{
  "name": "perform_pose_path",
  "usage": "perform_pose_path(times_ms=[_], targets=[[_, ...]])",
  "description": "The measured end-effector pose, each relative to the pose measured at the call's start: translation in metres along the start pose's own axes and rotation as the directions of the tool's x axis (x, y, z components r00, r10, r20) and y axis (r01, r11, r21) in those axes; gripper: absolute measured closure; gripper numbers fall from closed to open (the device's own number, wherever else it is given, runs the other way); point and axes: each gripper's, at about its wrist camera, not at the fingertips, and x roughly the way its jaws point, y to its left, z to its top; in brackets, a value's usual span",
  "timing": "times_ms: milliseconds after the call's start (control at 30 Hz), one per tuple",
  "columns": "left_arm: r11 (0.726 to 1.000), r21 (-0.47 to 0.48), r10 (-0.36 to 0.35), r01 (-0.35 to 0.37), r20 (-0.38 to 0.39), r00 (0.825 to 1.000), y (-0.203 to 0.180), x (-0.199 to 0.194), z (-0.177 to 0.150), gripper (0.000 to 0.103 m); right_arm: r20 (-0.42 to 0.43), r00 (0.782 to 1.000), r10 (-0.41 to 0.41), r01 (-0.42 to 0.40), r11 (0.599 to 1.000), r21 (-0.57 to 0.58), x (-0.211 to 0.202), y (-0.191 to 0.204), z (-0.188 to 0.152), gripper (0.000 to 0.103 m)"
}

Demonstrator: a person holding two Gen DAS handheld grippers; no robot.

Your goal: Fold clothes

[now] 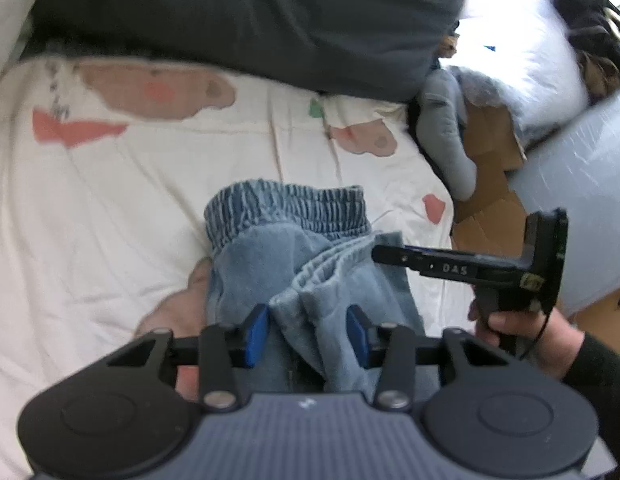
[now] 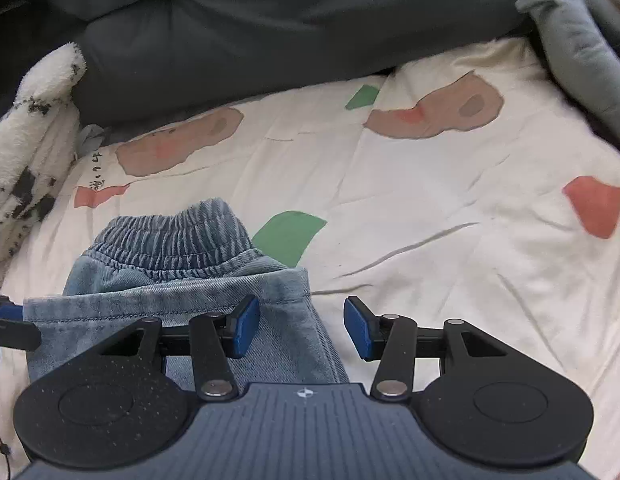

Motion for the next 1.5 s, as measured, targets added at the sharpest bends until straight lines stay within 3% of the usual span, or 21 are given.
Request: perform_pose_path(times_ms=[67, 233, 267, 467, 600, 833, 1133, 1333, 1500], targets=[[0.997, -0.069, -0.027, 0.026, -0.018, 0.999, 0.003, 0.004, 0.001, 0.064, -0.008, 0.999, 0.043, -0.043, 0.998, 0.038, 0.007, -0.007, 0.001, 0.049], [0.997, -0.08, -0.016, 0.013, -0.043, 0.999, 0.004, 0.013, 0.003, 0.078, 0.01, 0.99, 0.139, -0.139, 0.979, 0.152, 0.019, -0.018, 0.002, 0.049], [0.996, -0.089, -0.016, 0.012, -0.044, 0.999, 0.005, 0.014, 0.003, 0.079, 0.014, 0.99, 0.143, -0.144, 0.979, 0.143, 0.019, -0.015, 0.002, 0.058], [0.998, -0.06, -0.015, 0.013, -0.028, 0.999, 0.0, 0.01, 0.002, 0.089, 0.035, 0.994, 0.107, -0.108, 0.993, 0.037, 0.005, 0.001, 0.002, 0.079], [0.999, -0.015, -0.032, 0.031, -0.013, 0.999, -0.012, 0.0, 0.009, 0.09, 0.068, 0.995, 0.071, -0.067, 0.996, -0.058, -0.02, 0.016, 0.002, 0.082], [0.998, 0.053, -0.044, 0.044, 0.008, 0.999, -0.025, -0.017, 0.017, 0.091, 0.066, 0.997, 0.049, -0.041, 0.992, -0.122, -0.051, 0.028, 0.017, 0.083], [0.998, 0.056, -0.01, 0.011, -0.026, 1.0, -0.014, -0.003, 0.013, 0.091, 0.005, 1.0, 0.007, -0.006, 0.991, -0.131, -0.031, 0.031, 0.014, 0.081], [0.998, 0.06, 0.002, 0.0, -0.034, 0.999, -0.009, 0.0, 0.012, 0.09, -0.003, 0.999, 0.034, -0.034, 0.992, -0.123, -0.025, 0.025, 0.007, 0.076], [0.998, 0.068, 0.0, 0.002, -0.031, 1.0, -0.01, -0.001, 0.011, 0.09, 0.015, 0.999, 0.044, -0.04, 0.984, -0.173, -0.033, 0.028, 0.006, 0.086]])
